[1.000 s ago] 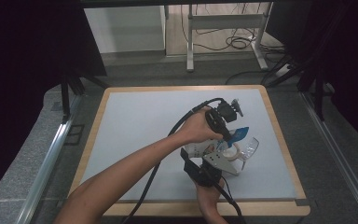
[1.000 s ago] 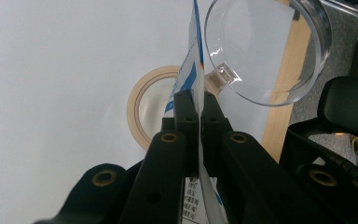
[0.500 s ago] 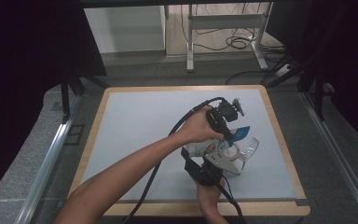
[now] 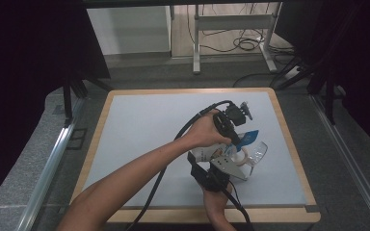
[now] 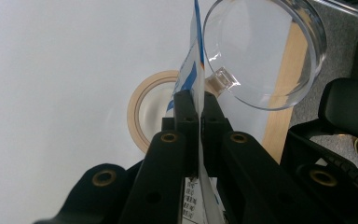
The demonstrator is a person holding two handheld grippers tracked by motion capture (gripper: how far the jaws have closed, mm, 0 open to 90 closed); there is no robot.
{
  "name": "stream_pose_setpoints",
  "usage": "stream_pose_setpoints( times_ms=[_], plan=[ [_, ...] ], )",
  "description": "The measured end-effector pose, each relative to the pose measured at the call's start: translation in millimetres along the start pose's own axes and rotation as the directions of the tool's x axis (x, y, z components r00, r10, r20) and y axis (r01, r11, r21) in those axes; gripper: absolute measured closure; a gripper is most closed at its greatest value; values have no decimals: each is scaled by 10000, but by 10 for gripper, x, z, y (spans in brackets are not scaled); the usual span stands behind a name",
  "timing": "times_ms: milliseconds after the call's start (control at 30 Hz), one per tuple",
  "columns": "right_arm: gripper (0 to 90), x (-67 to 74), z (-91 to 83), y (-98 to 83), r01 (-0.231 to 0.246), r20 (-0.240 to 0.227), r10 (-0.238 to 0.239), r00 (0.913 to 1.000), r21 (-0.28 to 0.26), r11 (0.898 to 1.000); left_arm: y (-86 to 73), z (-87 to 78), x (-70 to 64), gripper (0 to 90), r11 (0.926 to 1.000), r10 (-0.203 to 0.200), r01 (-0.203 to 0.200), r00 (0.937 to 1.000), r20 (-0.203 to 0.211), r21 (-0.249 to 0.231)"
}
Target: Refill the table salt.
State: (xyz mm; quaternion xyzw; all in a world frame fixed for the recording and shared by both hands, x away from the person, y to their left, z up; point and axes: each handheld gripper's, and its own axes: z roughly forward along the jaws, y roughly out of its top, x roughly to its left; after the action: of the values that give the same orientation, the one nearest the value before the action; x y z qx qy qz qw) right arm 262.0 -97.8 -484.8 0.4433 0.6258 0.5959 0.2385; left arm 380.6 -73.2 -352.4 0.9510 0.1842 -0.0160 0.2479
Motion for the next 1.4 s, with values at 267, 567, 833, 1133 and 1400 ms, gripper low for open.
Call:
stream_pose_setpoints(
  times_ms=[267,567,833,1133,1400],
  plan=[
    [512,7,0,-2,315,94,-315,9995,10,9995,-1,-3,2,897,10000,14,-14,10000,17,5],
    [512,21,-5,10,157,4,-157,9999,9,9999,-14,-8,7,897,10000,-9,10,10000,38,-82],
    [513,24,2,10,190,-2,-190,9998,-12,9998,-23,-16,9,898,9999,-14,15,10000,25,-109],
    [513,23,7,7,217,9,-217,9998,-5,9998,-26,-14,12,897,9999,-5,5,10000,26,-116],
    [514,24,-14,26,4,-154,-4,9999,16,10000,-16,-27,16,897,10000,25,-25,10000,45,-37]
  ],
)
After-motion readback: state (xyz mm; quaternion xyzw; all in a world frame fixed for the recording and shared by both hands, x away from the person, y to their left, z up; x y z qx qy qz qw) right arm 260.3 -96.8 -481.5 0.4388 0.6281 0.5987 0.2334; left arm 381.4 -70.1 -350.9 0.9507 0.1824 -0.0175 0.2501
